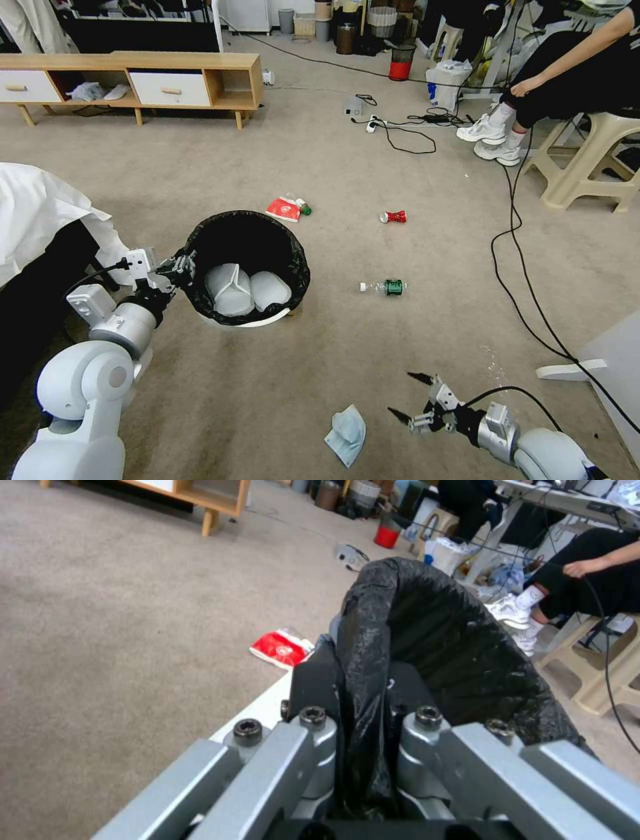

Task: Pick up the trash bin and place the garbage on the floor into it.

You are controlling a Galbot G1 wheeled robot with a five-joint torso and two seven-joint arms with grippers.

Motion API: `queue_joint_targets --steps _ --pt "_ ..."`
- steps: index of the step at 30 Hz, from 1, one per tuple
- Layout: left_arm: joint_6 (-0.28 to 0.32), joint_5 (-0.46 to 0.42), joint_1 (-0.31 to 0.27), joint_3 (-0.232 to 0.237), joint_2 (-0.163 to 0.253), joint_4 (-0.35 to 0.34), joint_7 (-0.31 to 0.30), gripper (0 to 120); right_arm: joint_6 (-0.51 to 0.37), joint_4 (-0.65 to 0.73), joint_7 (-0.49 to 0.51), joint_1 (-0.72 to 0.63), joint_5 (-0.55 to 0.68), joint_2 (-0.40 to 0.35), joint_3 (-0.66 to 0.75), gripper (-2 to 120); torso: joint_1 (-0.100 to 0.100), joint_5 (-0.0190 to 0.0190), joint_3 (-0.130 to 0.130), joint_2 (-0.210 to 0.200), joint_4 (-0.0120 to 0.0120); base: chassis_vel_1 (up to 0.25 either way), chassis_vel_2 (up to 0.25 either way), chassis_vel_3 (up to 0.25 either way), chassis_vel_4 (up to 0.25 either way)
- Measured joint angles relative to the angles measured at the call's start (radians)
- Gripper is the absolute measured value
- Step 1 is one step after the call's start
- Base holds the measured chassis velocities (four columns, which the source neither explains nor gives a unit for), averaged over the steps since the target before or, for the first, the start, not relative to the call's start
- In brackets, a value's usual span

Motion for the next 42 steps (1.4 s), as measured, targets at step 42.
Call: queue_joint_targets --steps 42 --pt "-0.016 0.050 0.016 0.009 -0.054 -0.007 0.005 7 0.048 -0.297 -0.066 0.287 -0.037 0.112 -0.245 100 0.000 0.0000 0.000 0.000 0.0001 0.000 0.000 0.000 0.000"
